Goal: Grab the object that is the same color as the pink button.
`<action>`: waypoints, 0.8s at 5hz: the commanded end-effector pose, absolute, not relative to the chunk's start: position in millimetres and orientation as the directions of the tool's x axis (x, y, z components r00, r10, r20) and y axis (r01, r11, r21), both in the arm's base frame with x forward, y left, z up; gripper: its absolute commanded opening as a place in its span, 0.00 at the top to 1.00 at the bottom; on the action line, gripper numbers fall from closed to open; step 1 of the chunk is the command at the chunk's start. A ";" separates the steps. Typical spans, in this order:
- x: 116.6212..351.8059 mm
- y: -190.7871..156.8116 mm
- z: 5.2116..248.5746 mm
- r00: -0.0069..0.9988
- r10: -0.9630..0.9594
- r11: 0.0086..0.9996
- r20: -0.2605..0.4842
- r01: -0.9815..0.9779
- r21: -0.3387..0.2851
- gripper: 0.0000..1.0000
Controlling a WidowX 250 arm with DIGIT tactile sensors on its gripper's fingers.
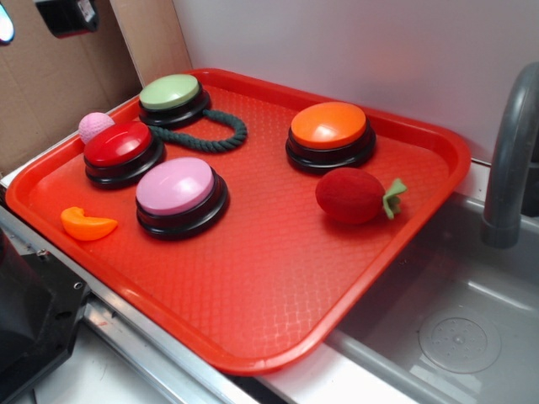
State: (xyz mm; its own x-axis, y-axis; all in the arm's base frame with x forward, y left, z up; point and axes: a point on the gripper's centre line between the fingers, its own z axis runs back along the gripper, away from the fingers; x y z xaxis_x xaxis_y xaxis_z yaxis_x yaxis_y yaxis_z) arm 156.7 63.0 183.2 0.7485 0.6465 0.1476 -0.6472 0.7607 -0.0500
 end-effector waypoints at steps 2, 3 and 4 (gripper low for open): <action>171.2 125.3 139.7 0.360 0.893 0.391 0.269 -0.918 -0.070 0.00; 179.6 142.7 118.4 0.257 0.924 0.287 0.284 -0.955 -0.072 0.00; 186.6 159.4 97.5 0.199 0.934 0.228 0.297 -0.972 -0.065 0.00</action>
State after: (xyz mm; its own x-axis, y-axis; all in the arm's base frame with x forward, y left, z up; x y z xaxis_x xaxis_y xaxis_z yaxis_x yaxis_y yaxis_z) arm 194.4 153.1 87.4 0.2230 0.9364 0.2711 -0.9697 0.2416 -0.0370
